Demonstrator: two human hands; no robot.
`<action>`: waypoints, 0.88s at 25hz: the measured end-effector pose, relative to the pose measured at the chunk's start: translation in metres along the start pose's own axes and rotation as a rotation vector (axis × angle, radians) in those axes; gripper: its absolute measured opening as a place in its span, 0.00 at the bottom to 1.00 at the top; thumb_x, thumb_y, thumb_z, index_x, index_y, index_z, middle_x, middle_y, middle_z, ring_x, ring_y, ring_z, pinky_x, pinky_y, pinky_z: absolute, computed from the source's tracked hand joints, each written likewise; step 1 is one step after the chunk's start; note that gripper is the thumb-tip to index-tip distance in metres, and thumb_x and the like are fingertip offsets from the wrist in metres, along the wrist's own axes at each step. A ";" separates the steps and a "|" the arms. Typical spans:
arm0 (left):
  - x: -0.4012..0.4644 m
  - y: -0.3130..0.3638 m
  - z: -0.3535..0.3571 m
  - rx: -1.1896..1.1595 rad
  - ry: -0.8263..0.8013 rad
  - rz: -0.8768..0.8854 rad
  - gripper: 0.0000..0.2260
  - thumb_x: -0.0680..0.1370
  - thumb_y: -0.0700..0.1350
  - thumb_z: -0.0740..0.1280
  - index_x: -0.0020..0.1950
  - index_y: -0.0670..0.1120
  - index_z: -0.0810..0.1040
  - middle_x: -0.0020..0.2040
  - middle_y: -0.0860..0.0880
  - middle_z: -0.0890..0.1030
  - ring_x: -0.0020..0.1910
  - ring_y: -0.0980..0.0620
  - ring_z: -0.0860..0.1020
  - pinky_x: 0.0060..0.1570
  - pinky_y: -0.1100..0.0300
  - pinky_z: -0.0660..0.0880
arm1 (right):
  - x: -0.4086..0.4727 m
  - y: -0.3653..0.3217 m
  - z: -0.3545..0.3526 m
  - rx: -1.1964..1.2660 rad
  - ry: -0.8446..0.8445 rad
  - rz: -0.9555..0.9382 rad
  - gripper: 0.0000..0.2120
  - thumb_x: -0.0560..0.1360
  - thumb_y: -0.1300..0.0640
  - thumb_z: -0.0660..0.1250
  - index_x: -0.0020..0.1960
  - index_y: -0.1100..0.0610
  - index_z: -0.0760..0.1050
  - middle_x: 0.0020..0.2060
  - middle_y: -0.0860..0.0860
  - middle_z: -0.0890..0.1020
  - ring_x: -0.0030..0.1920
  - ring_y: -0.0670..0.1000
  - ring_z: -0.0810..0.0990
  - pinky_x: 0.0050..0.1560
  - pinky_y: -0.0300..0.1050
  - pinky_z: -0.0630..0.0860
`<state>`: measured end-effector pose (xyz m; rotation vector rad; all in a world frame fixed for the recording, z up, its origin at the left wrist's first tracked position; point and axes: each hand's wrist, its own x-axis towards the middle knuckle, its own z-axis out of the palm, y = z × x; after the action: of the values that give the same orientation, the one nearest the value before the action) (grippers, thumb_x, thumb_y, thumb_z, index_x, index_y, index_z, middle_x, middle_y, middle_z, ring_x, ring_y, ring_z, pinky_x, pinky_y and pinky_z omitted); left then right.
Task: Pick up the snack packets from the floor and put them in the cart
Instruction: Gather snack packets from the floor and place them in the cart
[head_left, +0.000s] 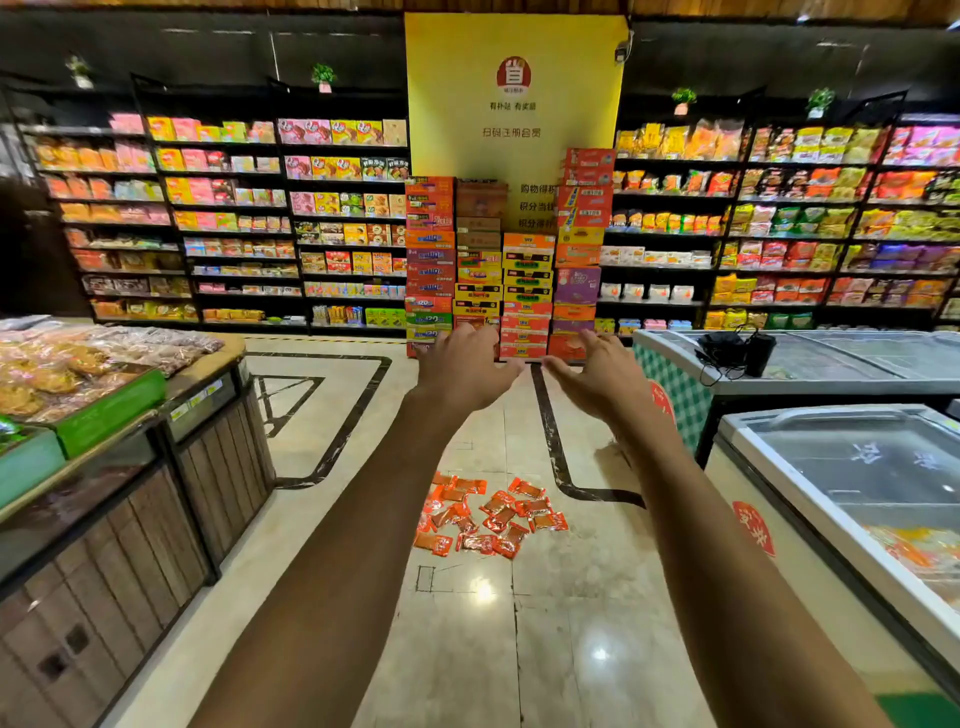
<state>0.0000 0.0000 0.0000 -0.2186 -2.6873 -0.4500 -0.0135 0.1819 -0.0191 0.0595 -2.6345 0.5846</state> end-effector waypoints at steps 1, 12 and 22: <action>0.011 -0.004 0.004 -0.001 -0.004 0.001 0.23 0.78 0.64 0.63 0.66 0.51 0.75 0.64 0.47 0.77 0.65 0.41 0.74 0.64 0.41 0.71 | 0.010 -0.001 0.005 0.008 -0.002 0.009 0.33 0.75 0.30 0.59 0.71 0.51 0.70 0.65 0.57 0.77 0.66 0.59 0.74 0.64 0.61 0.75; 0.150 -0.090 0.150 0.057 -0.113 0.029 0.29 0.77 0.68 0.59 0.73 0.52 0.71 0.73 0.48 0.72 0.71 0.42 0.69 0.68 0.40 0.65 | 0.146 0.030 0.143 -0.240 -0.197 0.049 0.36 0.75 0.27 0.54 0.75 0.46 0.65 0.73 0.57 0.70 0.72 0.63 0.69 0.69 0.71 0.67; 0.333 -0.129 0.326 0.047 -0.156 -0.040 0.29 0.79 0.67 0.56 0.77 0.55 0.65 0.79 0.50 0.64 0.79 0.44 0.58 0.76 0.35 0.51 | 0.322 0.139 0.296 -0.125 -0.196 0.125 0.32 0.77 0.31 0.57 0.76 0.47 0.65 0.75 0.54 0.68 0.75 0.60 0.66 0.74 0.67 0.58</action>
<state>-0.4488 0.0194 -0.1800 -0.1944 -2.8557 -0.3953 -0.4438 0.2032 -0.1776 -0.0909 -2.8759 0.4747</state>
